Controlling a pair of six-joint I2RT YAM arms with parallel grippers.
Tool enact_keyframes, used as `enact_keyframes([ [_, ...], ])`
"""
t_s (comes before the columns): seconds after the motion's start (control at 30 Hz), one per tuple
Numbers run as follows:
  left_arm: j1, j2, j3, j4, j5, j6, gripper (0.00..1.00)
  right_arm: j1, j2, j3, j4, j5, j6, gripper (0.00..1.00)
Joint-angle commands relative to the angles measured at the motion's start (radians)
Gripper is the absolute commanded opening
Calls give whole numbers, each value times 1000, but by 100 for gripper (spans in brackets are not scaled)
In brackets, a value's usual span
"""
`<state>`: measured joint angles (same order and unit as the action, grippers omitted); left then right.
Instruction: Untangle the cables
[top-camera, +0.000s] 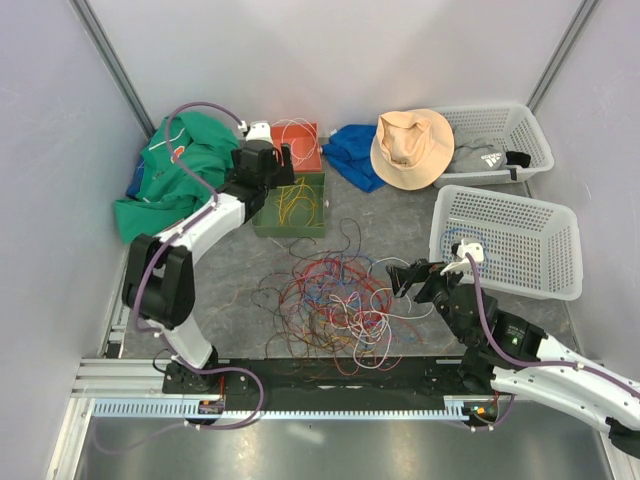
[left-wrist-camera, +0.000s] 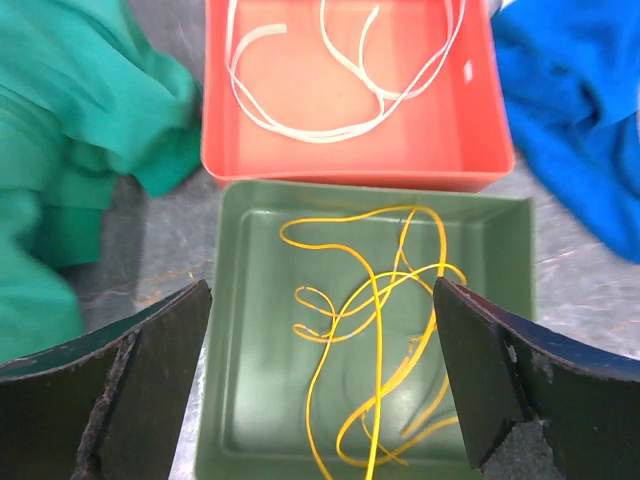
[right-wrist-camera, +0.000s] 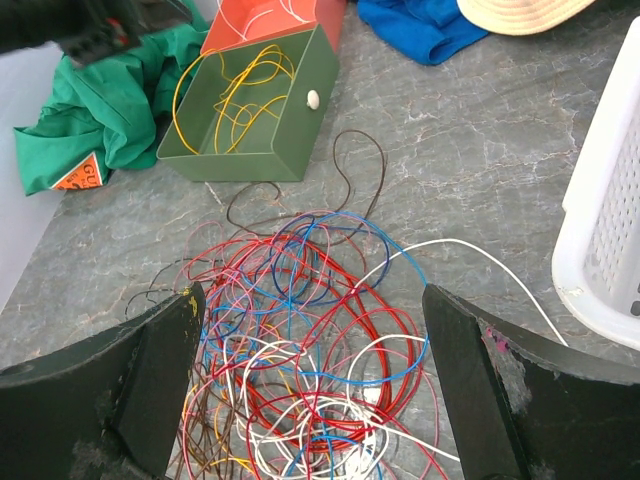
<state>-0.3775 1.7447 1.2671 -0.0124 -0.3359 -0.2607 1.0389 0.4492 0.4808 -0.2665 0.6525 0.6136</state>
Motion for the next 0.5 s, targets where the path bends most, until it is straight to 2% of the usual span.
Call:
enact_keyframes([
  [0.0,-9,-157,23,-58,-31,-37,100,6,-6,-11,32,6,-2,98],
  [0.2,-60,-375,-101,-104,-61,-132,100,6,-4,-11,36,1,2,98],
  [0.3,-190,-488,-179,-109,-40,-184,100,6,17,-1,41,9,-24,98],
  [0.33,-289,-517,-214,-109,-41,-190,100,6,25,1,39,16,-40,98],
  [0.47,-494,-525,-291,-133,9,-276,100,4,100,-2,13,36,-19,98],
])
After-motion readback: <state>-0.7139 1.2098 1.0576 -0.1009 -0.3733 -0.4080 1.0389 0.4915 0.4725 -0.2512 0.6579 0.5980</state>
